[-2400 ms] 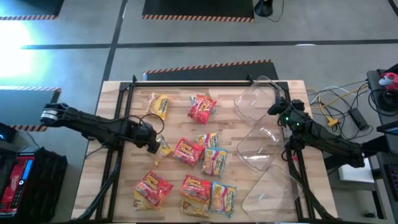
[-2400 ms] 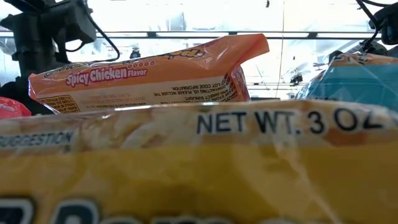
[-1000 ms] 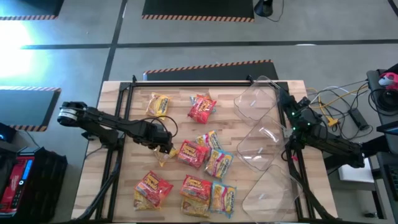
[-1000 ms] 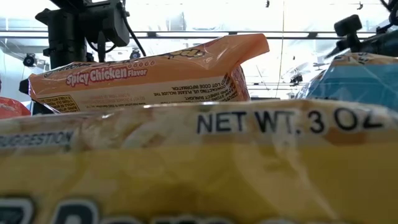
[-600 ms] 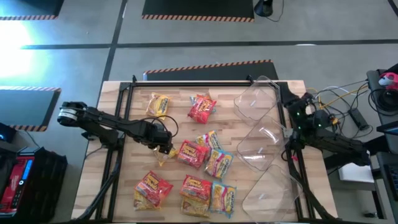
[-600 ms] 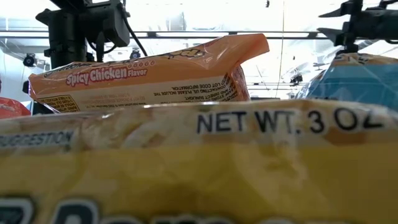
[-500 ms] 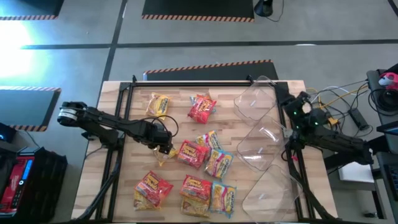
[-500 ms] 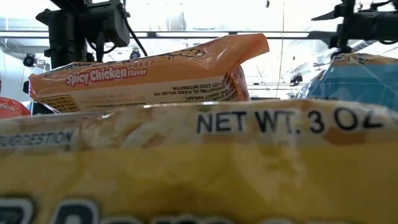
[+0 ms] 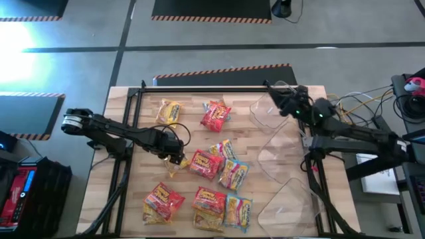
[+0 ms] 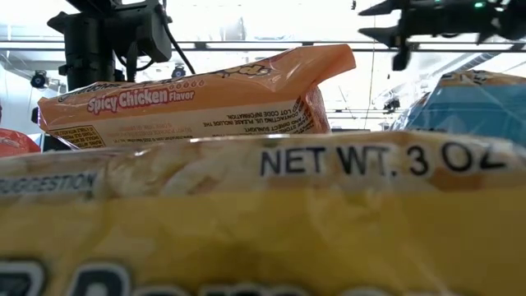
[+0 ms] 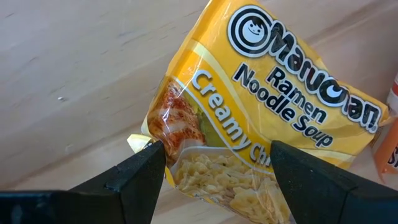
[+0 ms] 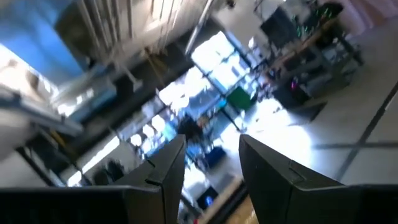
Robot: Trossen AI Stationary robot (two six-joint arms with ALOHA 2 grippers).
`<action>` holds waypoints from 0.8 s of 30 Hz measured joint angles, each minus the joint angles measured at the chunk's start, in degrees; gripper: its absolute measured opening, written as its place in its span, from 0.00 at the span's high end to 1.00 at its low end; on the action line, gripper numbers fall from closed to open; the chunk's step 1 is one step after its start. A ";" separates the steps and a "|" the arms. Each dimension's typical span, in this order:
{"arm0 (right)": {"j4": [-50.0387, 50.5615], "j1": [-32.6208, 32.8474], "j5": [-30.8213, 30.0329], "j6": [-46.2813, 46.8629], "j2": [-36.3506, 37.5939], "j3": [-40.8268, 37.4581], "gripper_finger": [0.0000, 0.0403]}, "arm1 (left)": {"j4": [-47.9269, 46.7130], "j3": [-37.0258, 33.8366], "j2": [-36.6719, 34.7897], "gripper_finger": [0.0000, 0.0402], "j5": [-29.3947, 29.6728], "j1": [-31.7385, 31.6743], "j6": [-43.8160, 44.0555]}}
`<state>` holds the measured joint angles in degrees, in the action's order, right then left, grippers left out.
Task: Sort Maruchan noodles
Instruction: Adjust the middle transparent bin
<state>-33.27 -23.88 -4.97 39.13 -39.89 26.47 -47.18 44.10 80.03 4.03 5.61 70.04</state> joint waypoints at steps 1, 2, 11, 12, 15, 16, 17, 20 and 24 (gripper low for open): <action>0.32 0.00 0.92 -0.07 -1.04 0.99 0.65 | 0.00 0.00 0.00 0.33 0.00 0.00 -0.15; 0.80 0.01 1.78 -0.18 -2.06 1.79 0.65 | 0.00 0.00 0.00 0.33 0.00 0.00 -0.25; 3.74 2.41 3.97 -2.01 -8.68 8.88 0.65 | -0.26 0.00 0.00 0.33 0.02 0.00 -0.57; 3.42 2.92 3.96 -2.58 -9.07 9.85 0.65 | -0.28 0.00 0.00 0.33 0.02 0.00 -0.57; 2.88 4.41 4.07 -4.33 -9.64 12.39 0.65 | -0.31 0.00 0.00 0.33 0.04 0.00 -0.62; 3.06 4.84 4.44 -4.95 -9.69 13.17 0.65 | -0.31 0.00 0.00 0.33 0.04 0.00 -0.88; 3.47 5.19 5.07 -5.69 -9.69 13.83 0.65 | -0.33 0.00 0.00 0.33 0.04 0.00 -1.03; 5.41 5.94 5.45 -7.26 -8.82 15.54 0.65 | -0.34 0.00 0.00 0.33 0.04 0.00 -1.57; 7.35 6.03 5.41 -8.17 -7.11 16.53 0.65 | -0.39 0.00 0.00 0.33 0.06 0.00 -1.86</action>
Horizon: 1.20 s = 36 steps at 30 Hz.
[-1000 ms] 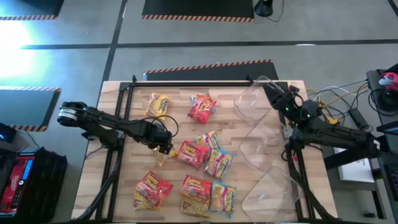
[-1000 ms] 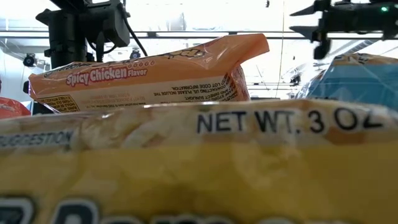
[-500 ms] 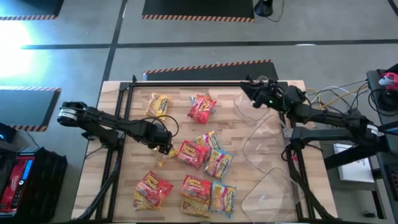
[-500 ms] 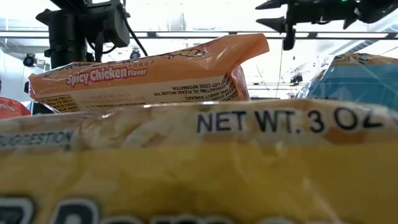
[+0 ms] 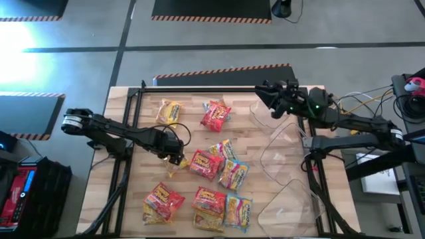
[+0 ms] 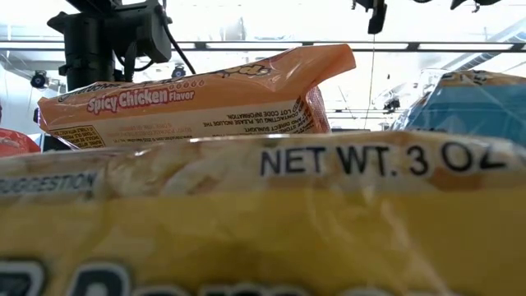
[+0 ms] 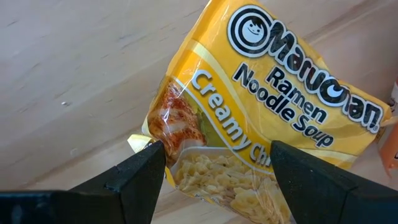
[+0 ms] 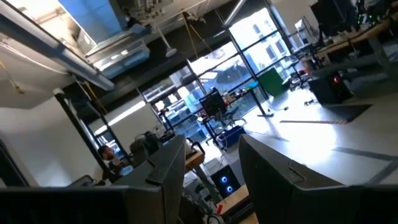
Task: Sort Maruchan noodles
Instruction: Adjust the middle transparent bin
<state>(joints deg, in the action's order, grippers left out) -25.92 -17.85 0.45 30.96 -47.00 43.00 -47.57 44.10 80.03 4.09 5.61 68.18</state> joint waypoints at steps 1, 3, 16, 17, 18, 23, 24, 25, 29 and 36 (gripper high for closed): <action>-0.34 0.00 0.00 -0.04 0.30 -0.02 0.65 | 0.02 0.00 0.00 0.33 0.01 0.00 0.00; -1.90 0.14 -0.05 -0.19 0.70 -0.07 0.65 | 0.00 0.00 0.00 0.33 0.01 -0.06 -0.02; -19.67 4.56 6.01 1.46 0.88 -0.09 0.65 | 0.02 0.00 0.00 0.33 0.00 -0.20 0.00; -20.13 4.98 6.06 1.46 0.95 -0.09 0.65 | 0.02 0.00 0.00 0.33 -0.01 -0.25 0.00; -20.04 5.34 6.06 1.43 1.13 -0.09 0.65 | 0.02 0.00 0.00 0.33 -0.01 -0.35 -0.03; -18.33 5.92 6.01 1.42 0.84 -0.09 0.65 | 0.02 -0.02 0.00 0.33 -0.01 -0.48 -0.17; -17.29 5.92 6.01 1.38 0.76 -0.09 0.65 | 0.02 -0.02 0.00 0.33 -0.01 -0.48 -0.17; -15.56 5.89 6.01 1.15 0.76 -0.09 0.65 | 0.02 -0.02 0.00 0.33 -0.03 -0.48 -0.17; -6.49 5.86 3.47 -0.35 1.53 -0.12 0.65 | 0.02 -0.02 0.00 0.33 -0.04 -0.48 -0.17; 12.43 5.85 -6.19 -3.11 8.36 -0.13 0.65 | 0.02 -0.02 0.00 0.33 -0.06 -0.48 -0.18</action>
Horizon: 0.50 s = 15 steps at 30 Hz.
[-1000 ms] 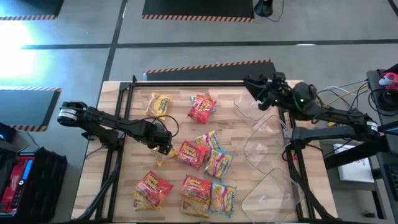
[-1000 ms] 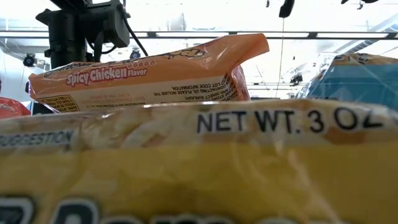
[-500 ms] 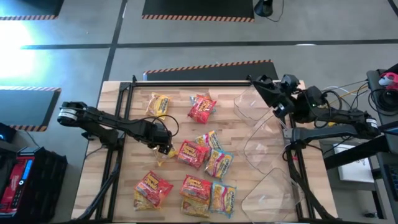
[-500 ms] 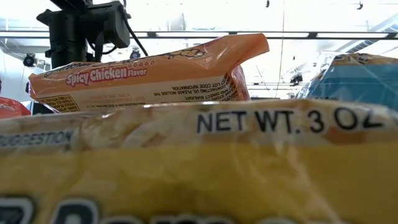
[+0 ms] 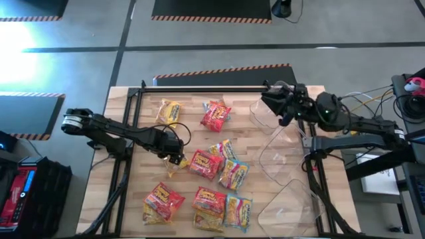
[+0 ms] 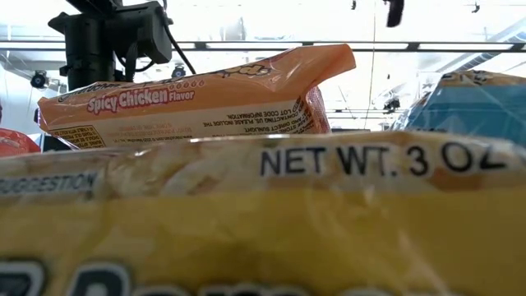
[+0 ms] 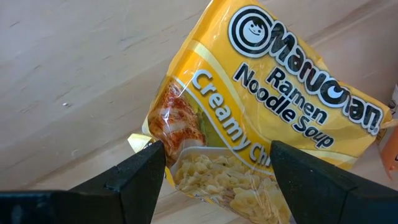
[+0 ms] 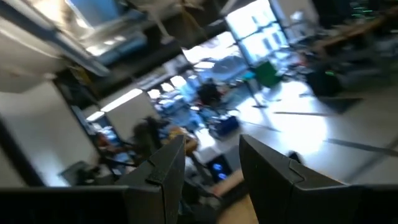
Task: Sort Maruchan noodles
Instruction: Adjust the middle transparent bin
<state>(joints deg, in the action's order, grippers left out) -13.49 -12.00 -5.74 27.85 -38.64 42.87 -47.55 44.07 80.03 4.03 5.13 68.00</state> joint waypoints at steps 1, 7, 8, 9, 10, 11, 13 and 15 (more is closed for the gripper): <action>2.24 -0.01 -1.26 -0.02 1.15 0.00 0.65 | 0.00 0.00 0.00 0.33 0.00 0.00 -0.03; 15.75 -0.01 -6.78 1.13 5.77 0.00 0.65 | 0.02 0.00 0.00 0.33 -0.02 0.00 -0.65; 18.07 -0.01 -7.95 1.55 6.11 0.00 0.65 | 0.02 0.00 0.00 0.33 -0.02 0.00 -0.65; 20.35 -0.01 -9.10 1.94 6.32 0.00 0.65 | 0.01 0.00 0.00 0.33 -0.04 0.00 -0.65; 22.52 -0.01 -10.10 2.28 6.48 0.00 0.65 | 0.02 0.00 0.00 0.33 -0.04 0.00 -0.65; 24.48 -0.01 -10.86 2.78 6.63 0.00 0.65 | 0.02 0.00 0.00 0.33 -0.04 0.00 -0.61; 28.62 -0.01 -11.77 4.60 6.72 0.00 0.65 | 0.01 0.00 0.00 0.33 -0.06 0.00 -0.24; 32.82 -0.01 -12.08 6.67 6.74 0.00 0.65 | 0.02 0.00 0.00 0.33 -0.08 0.00 -0.04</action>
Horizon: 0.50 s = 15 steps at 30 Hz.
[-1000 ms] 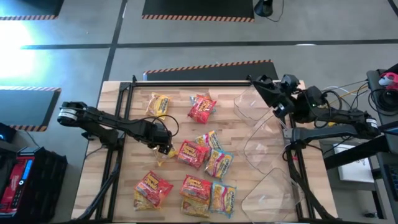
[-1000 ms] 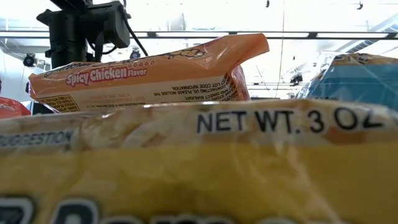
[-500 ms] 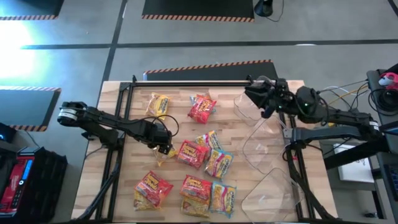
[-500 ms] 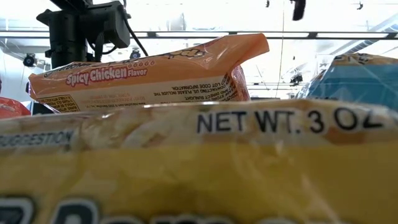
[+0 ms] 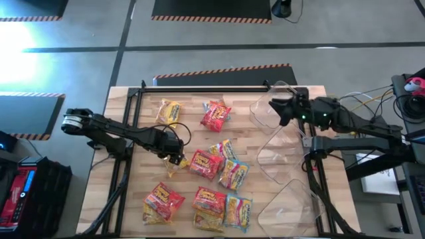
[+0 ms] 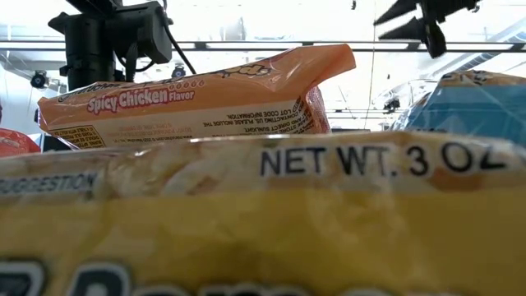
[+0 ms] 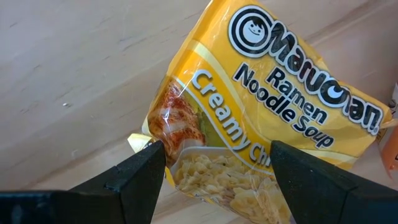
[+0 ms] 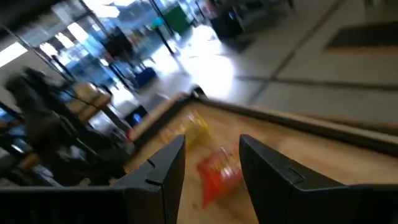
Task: Sort Maruchan noodles
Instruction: Adjust the middle transparent bin
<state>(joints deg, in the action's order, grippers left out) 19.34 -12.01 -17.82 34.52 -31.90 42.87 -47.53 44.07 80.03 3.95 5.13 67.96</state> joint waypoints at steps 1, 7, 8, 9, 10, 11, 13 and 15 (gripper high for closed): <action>2.66 0.02 0.04 1.27 0.02 0.00 0.65 | -0.02 0.00 0.00 0.33 -0.02 0.00 0.11; 14.21 0.02 1.80 8.32 0.24 -0.02 0.65 | 0.00 0.00 0.00 0.33 -0.17 0.00 0.37; 14.75 0.02 2.94 8.89 0.37 -0.02 0.65 | 0.00 0.00 0.00 0.33 -0.17 0.00 0.49; 15.05 0.02 4.22 9.05 0.48 -0.02 0.65 | 0.00 0.00 0.00 0.33 -0.20 0.00 0.52; 15.35 0.02 5.55 9.17 0.73 -0.02 0.65 | 0.00 0.00 0.00 0.33 -0.32 0.00 0.57; 15.96 0.02 6.61 9.33 0.97 -0.02 0.65 | 0.00 0.00 0.00 0.33 -0.39 0.00 0.68; 18.38 0.02 7.39 9.90 1.54 -0.02 0.65 | -0.01 0.00 0.00 0.33 -0.42 0.00 1.05; 21.89 0.02 7.31 9.99 2.37 -0.02 0.65 | -0.02 0.00 -0.02 0.33 -0.43 0.00 1.38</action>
<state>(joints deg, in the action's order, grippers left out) 41.23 -11.99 -10.52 44.51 -29.53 42.85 -47.55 44.07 80.01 3.52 5.13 69.33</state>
